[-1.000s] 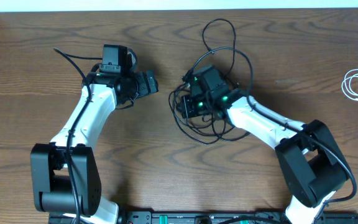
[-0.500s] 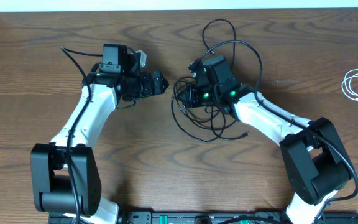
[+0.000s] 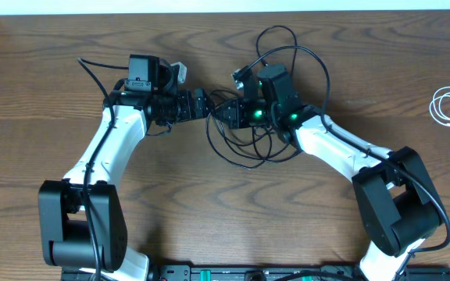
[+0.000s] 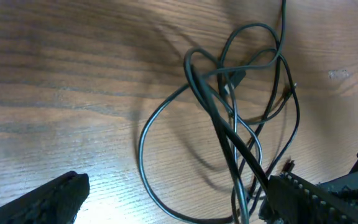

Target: Untangle cables

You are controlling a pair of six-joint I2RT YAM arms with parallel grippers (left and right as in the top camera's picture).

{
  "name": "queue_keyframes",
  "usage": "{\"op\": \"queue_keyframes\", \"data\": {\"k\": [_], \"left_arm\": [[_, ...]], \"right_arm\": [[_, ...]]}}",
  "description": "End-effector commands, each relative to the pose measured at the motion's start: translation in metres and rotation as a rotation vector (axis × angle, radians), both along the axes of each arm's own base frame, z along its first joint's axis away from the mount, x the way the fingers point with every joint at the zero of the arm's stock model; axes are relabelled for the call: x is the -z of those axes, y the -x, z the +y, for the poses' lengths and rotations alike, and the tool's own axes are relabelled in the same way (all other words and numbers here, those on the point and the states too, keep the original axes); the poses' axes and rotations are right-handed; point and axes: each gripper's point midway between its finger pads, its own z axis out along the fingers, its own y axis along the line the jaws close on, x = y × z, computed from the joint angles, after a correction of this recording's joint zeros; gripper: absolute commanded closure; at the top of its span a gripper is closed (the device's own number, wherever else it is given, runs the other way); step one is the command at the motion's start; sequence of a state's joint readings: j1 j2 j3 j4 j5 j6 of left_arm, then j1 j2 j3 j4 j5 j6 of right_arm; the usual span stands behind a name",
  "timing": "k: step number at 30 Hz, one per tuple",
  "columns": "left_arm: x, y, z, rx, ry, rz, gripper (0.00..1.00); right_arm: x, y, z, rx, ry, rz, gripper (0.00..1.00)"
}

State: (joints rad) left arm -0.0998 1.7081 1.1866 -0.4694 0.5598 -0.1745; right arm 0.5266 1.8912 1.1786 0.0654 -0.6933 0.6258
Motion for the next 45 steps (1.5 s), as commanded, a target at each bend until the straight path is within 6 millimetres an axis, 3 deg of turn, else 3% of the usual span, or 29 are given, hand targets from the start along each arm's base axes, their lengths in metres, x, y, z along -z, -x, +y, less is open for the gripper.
{"op": "queue_keyframes", "data": {"k": [1, 5, 10, 24, 26, 28, 33, 40, 45], "left_arm": [[-0.005, 0.004, -0.011, 0.048, 0.001, -0.024, 0.02], [0.0, 0.002, -0.006, 0.029, -0.058, -0.029, 0.02], [0.001, 0.002, -0.004, 0.022, -0.073, -0.03, 0.08], [0.011, 0.002, -0.004, 0.011, -0.07, 0.002, 0.08], [0.014, 0.002, -0.004, -0.003, -0.064, 0.019, 0.04], [0.015, 0.002, -0.004, -0.006, -0.063, 0.023, 0.0], [0.012, 0.004, -0.011, 0.015, -0.033, 0.026, 0.02], [0.017, 0.008, -0.024, 0.048, -0.029, 0.034, 0.02], [0.035, 0.01, -0.035, 0.073, -0.055, 0.062, 0.02]], "right_arm": [[-0.016, 0.008, 0.003, -0.048, -0.054, 0.001, 0.99], [-0.016, 0.007, 0.002, -0.044, -0.053, 0.002, 0.99], [-0.017, -0.005, -0.011, 0.0, -0.064, 0.031, 0.99], [-0.02, -0.032, -0.052, 0.098, -0.105, 0.096, 0.99], [-0.019, -0.037, -0.058, 0.115, -0.104, 0.1, 0.99], [-0.016, -0.039, -0.063, 0.135, -0.091, 0.109, 0.99], [0.006, -0.038, -0.074, 0.209, -0.004, 0.173, 0.99], [0.007, -0.033, -0.072, 0.192, -0.008, 0.196, 0.99], [0.0, -0.028, -0.067, 0.136, -0.04, 0.178, 0.99]]}}
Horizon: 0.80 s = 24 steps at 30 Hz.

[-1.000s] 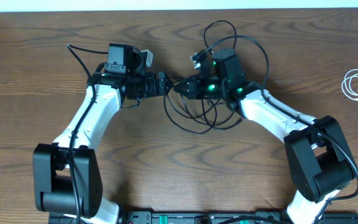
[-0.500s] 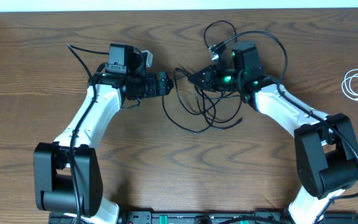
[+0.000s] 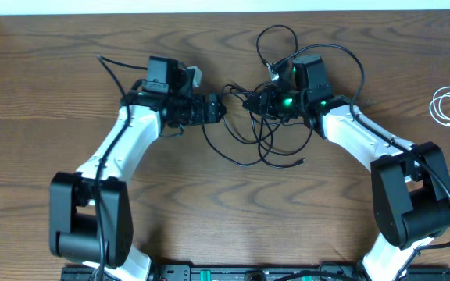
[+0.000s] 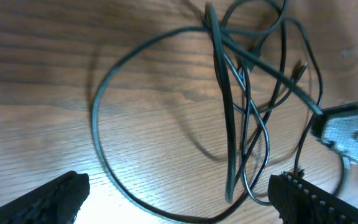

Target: Untangle cables

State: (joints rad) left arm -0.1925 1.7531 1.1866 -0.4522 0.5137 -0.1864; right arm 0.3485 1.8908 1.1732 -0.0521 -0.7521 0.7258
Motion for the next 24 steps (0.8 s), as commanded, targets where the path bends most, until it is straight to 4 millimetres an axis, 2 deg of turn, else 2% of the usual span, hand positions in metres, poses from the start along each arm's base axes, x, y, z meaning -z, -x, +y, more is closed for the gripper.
{"op": "queue_keyframes", "data": {"k": [1, 2, 3, 4, 5, 7, 14, 21, 24], "left_arm": [[0.019, 0.003, -0.007, 0.016, -0.016, 0.04, 0.02], [0.023, 0.003, -0.009, 0.014, -0.015, 0.048, 0.01], [0.024, 0.003, -0.01, 0.013, -0.013, 0.051, 0.06], [0.026, 0.002, -0.01, 0.014, -0.014, 0.051, 0.15], [0.027, 0.002, -0.01, 0.014, -0.014, 0.051, 0.29], [0.027, 0.001, -0.01, 0.013, -0.014, 0.049, 0.41], [0.026, 0.0, -0.01, 0.012, -0.016, 0.041, 0.41], [0.028, -0.004, -0.006, -0.009, -0.044, 0.029, 0.41], [0.028, -0.003, -0.008, -0.012, -0.041, 0.034, 0.41]], "right_arm": [[-0.019, 0.006, 0.007, -0.066, -0.051, -0.047, 0.99], [-0.021, 0.008, 0.008, -0.084, -0.062, -0.053, 0.99], [-0.022, 0.01, 0.009, -0.099, -0.071, -0.057, 0.99], [-0.023, 0.011, 0.01, -0.11, -0.078, -0.059, 0.99], [-0.024, 0.012, 0.01, -0.116, -0.077, -0.067, 0.99], [-0.023, 0.012, 0.01, -0.123, -0.073, -0.075, 0.99], [-0.036, 0.017, 0.012, -0.147, -0.098, -0.094, 0.99], [-0.082, 0.025, 0.015, -0.171, -0.114, -0.227, 0.99], [-0.096, 0.028, 0.013, -0.169, -0.12, -0.253, 0.99]]}}
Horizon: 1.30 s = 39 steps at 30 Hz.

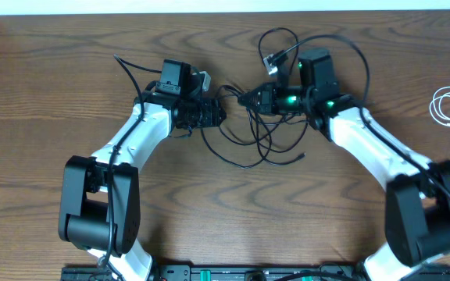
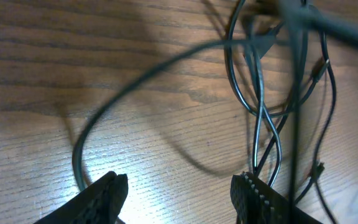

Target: Untangle cables

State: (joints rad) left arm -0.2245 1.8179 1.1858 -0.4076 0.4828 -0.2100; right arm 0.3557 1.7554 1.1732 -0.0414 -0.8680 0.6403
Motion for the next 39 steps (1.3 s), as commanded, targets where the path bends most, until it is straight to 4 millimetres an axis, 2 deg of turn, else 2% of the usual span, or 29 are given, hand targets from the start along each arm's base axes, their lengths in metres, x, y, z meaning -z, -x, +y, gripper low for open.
{"op": "queue_keyframes", "data": {"k": [1, 2, 3, 7, 8, 12, 18, 23, 30, 32, 35, 37, 39], "left_arm": [[0.005, 0.001, 0.0, -0.007, -0.017, 0.007, 0.42], [0.005, 0.001, -0.002, -0.002, -0.017, 0.007, 0.42], [0.005, 0.002, -0.004, 0.002, -0.017, 0.007, 0.48], [0.005, 0.003, -0.006, 0.006, -0.021, 0.005, 0.9], [0.005, 0.002, -0.004, 0.003, -0.024, 0.005, 0.92], [0.007, -0.002, 0.007, -0.027, -0.043, 0.002, 0.92], [0.008, -0.006, 0.027, -0.08, -0.044, 0.02, 0.92], [0.013, -0.001, 0.036, -0.098, -0.068, 0.055, 0.92], [0.024, -0.004, 0.065, -0.183, -0.228, 0.048, 0.92], [0.024, -0.005, 0.069, -0.256, -0.207, 0.074, 0.93], [0.023, -0.006, 0.079, -0.396, -0.14, 0.136, 0.92], [0.016, -0.008, 0.083, -0.424, -0.066, 0.154, 0.92], [0.0, -0.009, 0.087, -0.431, 0.033, 0.159, 0.93]], "right_arm": [[-0.027, 0.01, 0.002, -0.035, -0.023, -0.069, 0.99], [-0.028, 0.011, 0.002, -0.036, -0.022, -0.066, 0.99], [-0.028, 0.013, 0.001, -0.037, -0.02, -0.061, 0.99], [-0.025, 0.02, -0.001, -0.056, 0.007, -0.066, 0.99], [-0.024, 0.022, -0.002, -0.061, 0.015, -0.07, 0.99], [-0.027, 0.025, -0.01, -0.022, 0.064, -0.069, 0.99], [-0.038, 0.027, -0.048, 0.158, 0.248, -0.11, 0.99], [-0.046, 0.041, -0.078, 0.261, 0.365, -0.113, 0.99], [-0.052, 0.064, -0.103, 0.268, 0.448, -0.123, 0.99], [-0.067, 0.066, -0.111, 0.292, 0.43, -0.146, 0.99], [-0.109, 0.065, -0.125, 0.351, 0.385, -0.232, 0.99], [-0.139, 0.066, -0.138, 0.386, 0.376, -0.305, 0.99], [-0.165, 0.07, -0.154, 0.419, 0.387, -0.364, 0.99]]}}
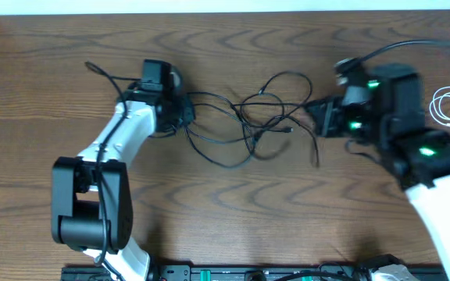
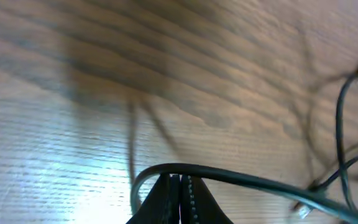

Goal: Untangle cables
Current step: 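Pull the black cables apart, left gripper left and right gripper right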

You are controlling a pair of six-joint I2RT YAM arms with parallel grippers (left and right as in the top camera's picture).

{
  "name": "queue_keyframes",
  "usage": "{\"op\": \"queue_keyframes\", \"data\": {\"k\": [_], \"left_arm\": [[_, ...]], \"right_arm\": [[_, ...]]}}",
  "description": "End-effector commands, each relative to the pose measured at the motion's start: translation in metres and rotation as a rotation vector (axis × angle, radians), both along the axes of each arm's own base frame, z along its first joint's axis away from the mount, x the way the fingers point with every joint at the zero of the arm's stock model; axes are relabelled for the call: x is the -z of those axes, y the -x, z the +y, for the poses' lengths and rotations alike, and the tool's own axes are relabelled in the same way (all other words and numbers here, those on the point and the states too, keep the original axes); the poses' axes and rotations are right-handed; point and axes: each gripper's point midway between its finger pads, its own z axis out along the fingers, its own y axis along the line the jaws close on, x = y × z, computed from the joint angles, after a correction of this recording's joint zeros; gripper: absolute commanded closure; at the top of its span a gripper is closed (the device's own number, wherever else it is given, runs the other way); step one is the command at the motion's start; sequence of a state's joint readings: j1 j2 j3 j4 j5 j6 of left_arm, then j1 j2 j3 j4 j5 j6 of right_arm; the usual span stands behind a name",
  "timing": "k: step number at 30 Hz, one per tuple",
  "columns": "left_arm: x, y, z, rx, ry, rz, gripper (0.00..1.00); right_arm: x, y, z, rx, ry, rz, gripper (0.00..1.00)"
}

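Black cables (image 1: pixel 248 125) lie in a loose tangle at the middle of the table, drawn out sideways. My left gripper (image 1: pixel 184 114) is at the tangle's left end. In the left wrist view its fingertips (image 2: pixel 180 182) are pressed together on a thick black cable (image 2: pixel 247 182) that arches over them and runs off to the right. My right gripper (image 1: pixel 320 117) is at the tangle's right end, blurred. A strand reaches its tip and a loose cable end (image 1: pixel 316 156) hangs below it.
A coiled white cable lies apart at the table's right edge. Another black cable (image 1: pixel 104 74) trails behind my left arm at the upper left. The right arm's body fills the right side of the table.
My left gripper was open over the strands; now it is shut on a black cable and sits further left. The right gripper has moved well to the right, and the tangle is stretched wider.
Both grippers were close together over a tight knot of cables, the left one open. Then the right gripper stood further right with strands at its tip, the left still open. Then the left fingers straddled strands. Now it grips one and the arms are far apart.
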State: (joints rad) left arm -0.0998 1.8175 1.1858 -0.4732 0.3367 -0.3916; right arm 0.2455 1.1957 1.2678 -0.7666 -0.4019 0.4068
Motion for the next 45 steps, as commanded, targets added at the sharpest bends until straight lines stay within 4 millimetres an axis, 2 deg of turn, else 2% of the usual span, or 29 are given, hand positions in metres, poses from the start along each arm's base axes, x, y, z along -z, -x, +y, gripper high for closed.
{"op": "queue_keyframes", "data": {"k": [1, 5, 8, 10, 13, 15, 17, 19, 20, 24, 26, 29, 31, 36, 40, 45], "left_arm": [[-0.025, -0.001, 0.018, -0.11, 0.151, 0.006, 0.93], [-0.079, -0.003, 0.056, -0.2, 0.166, -0.097, 0.92], [-0.14, -0.001, 0.094, -0.287, 0.13, -0.265, 0.93], [-0.182, 0.008, 0.122, -0.38, 0.088, -0.383, 0.93], [-0.237, 0.027, 0.147, -0.45, 0.038, -0.555, 0.92], [-0.265, 0.042, 0.152, -0.466, 0.024, -0.637, 0.93], [-0.286, 0.056, 0.147, -0.459, 0.022, -0.698, 0.93], [-0.299, 0.064, 0.135, -0.422, 0.046, -0.737, 0.93], [-0.304, 0.067, 0.127, -0.396, 0.064, -0.75, 0.93], [-0.308, 0.068, 0.091, -0.27, 0.154, -0.749, 0.93], [-0.306, 0.066, 0.071, -0.197, 0.21, -0.733, 0.93], [-0.302, 0.06, 0.039, -0.094, 0.301, -0.698, 0.93], [-0.299, 0.057, 0.023, -0.069, 0.358, -0.652, 0.92], [-0.305, 0.05, -0.005, -0.01, 0.403, -0.552, 0.93], [-0.322, 0.049, -0.02, 0.07, 0.372, -0.51, 0.93], [-0.342, 0.052, -0.034, 0.166, 0.33, -0.475, 0.93]], "right_arm": [[-0.066, 0.005, -0.028, 0.039, 0.034, -0.19, 0.99], [-0.084, 0.015, -0.061, 0.092, 0.11, -0.21, 0.99], [-0.089, 0.021, -0.085, 0.146, 0.157, -0.197, 0.99], [-0.089, 0.024, -0.097, 0.178, 0.174, -0.182, 0.99], [-0.081, 0.029, -0.103, 0.17, 0.197, -0.155, 0.99], [-0.074, 0.033, -0.1, 0.14, 0.202, -0.124, 0.99], [-0.065, 0.037, -0.098, 0.125, 0.198, -0.079, 0.99], [-0.057, 0.039, -0.098, 0.113, 0.208, -0.047, 0.91], [-0.054, 0.04, -0.098, 0.109, 0.209, -0.031, 0.85], [-0.039, 0.045, -0.097, 0.099, 0.208, 0.039, 0.81], [-0.032, 0.046, -0.095, 0.089, 0.205, 0.065, 0.69], [-0.021, 0.05, -0.083, 0.035, 0.167, 0.107, 0.48], [-0.014, 0.053, -0.073, -0.027, 0.141, 0.122, 0.37], [0.009, 0.066, -0.046, -0.187, 0.073, 0.162, 0.32], [0.024, 0.071, -0.031, -0.274, 0.026, 0.171, 0.3], [0.037, 0.067, -0.012, -0.352, -0.048, 0.133, 0.22]]}}
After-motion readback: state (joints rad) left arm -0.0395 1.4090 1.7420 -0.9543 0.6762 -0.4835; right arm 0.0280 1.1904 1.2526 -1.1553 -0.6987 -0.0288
